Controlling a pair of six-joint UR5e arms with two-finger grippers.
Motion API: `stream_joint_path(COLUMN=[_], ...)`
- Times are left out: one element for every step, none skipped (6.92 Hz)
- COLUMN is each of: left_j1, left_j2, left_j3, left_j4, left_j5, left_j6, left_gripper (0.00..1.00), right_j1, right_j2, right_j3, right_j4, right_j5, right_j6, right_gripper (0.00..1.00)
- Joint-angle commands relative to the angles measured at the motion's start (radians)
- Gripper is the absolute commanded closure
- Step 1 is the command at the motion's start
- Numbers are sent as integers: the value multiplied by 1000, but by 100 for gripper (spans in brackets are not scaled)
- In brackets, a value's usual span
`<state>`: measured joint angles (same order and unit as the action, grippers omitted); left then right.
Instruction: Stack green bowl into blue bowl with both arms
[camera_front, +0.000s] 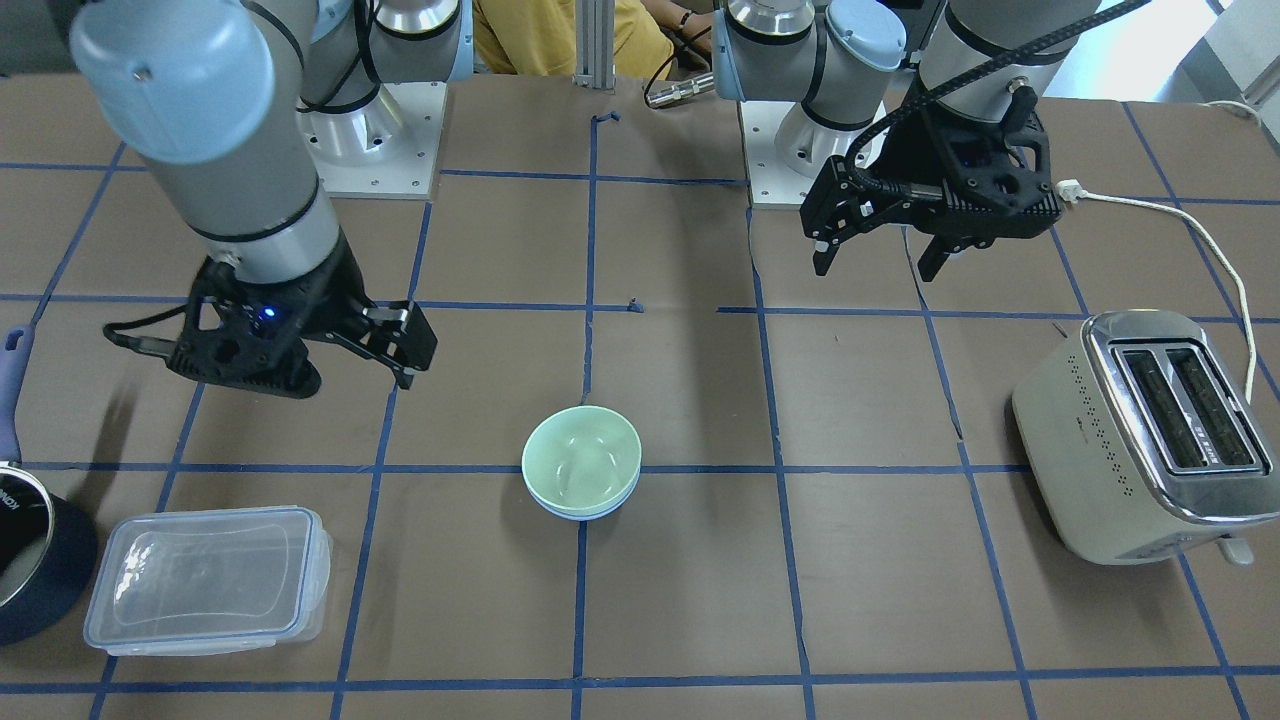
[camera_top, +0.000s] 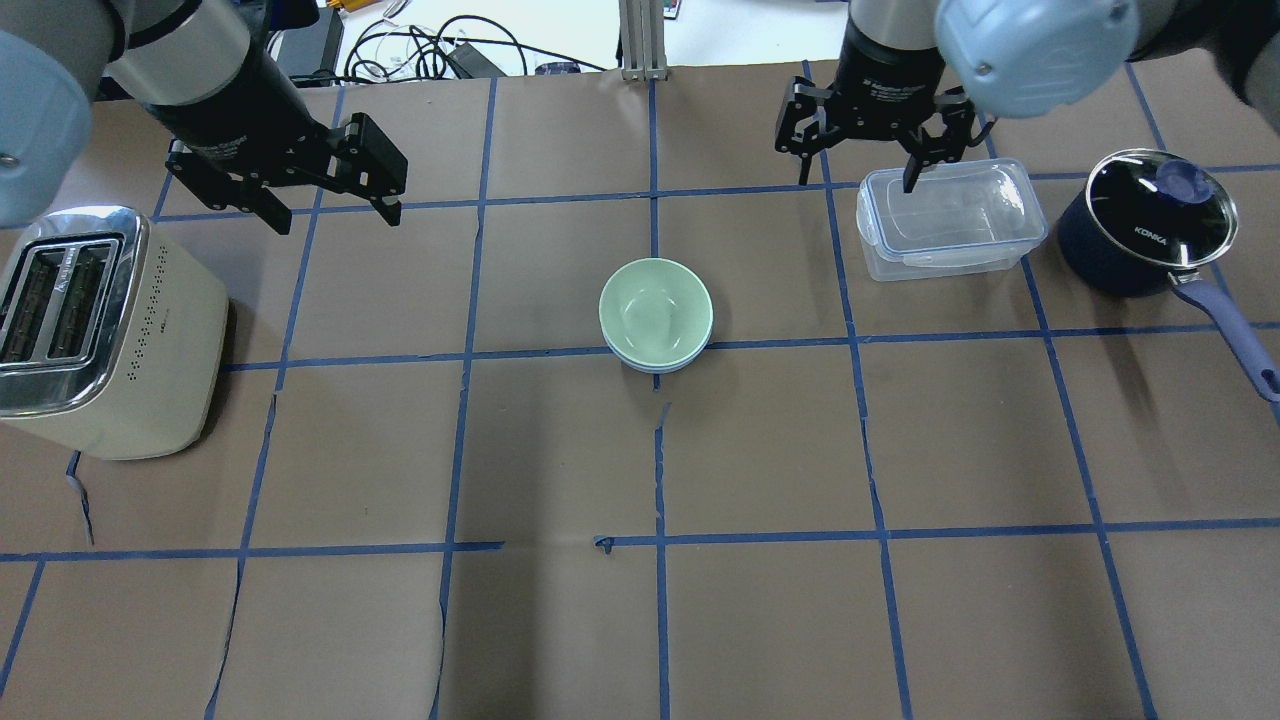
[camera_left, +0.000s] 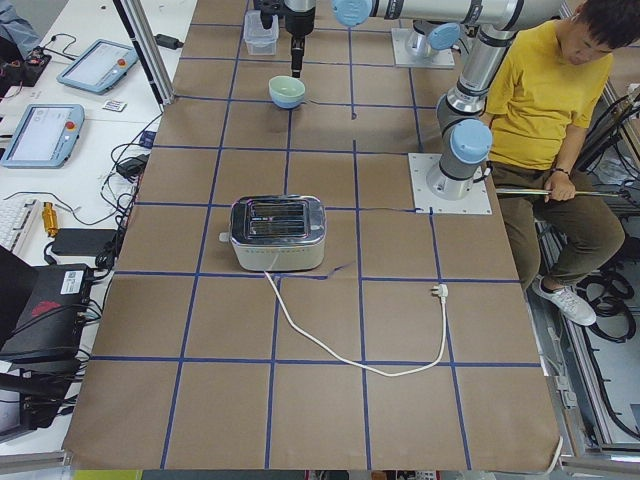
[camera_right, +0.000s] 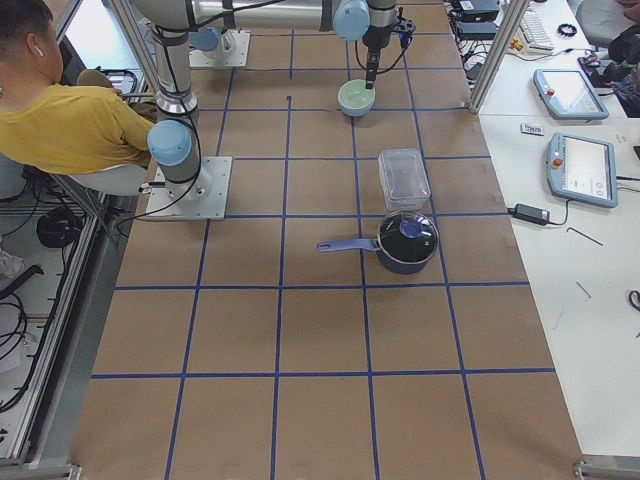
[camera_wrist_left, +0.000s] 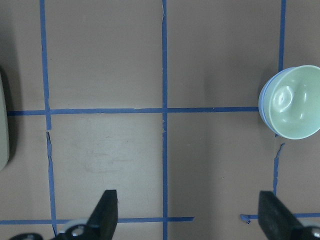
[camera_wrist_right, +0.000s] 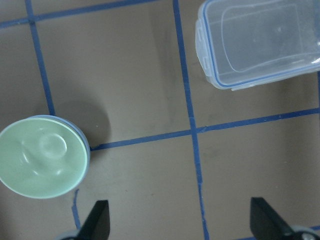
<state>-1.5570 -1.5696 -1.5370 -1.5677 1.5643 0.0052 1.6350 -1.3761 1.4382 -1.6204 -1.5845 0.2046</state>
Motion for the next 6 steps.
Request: stream_joint_path(left_j1=[-2,0,0,0,0,0], left_j2=[0,-1,-1,0,0,0], left_j3=[-2,0,1,0,0,0], left_j4=[0,0,0,0,0,0], left_j5=[-3,-3,-4,-3,-3,-4], left_j6=[-1,1,1,1,1,-1], left_gripper=[0,0,0,0,0,0], right_j1=[-85,-89,-87,-86,-86,-84], right_j2=[-153,-191,-228,-239,-242,-242], right_j3=[109,173,191,192,191,191], right_j4=[65,48,65,86,96,97], right_j5=[-5,-8,-2,-2,1,1], right_j6=[-157,-157,-157,-156,-149,-149], right_gripper=[0,0,0,0,0,0])
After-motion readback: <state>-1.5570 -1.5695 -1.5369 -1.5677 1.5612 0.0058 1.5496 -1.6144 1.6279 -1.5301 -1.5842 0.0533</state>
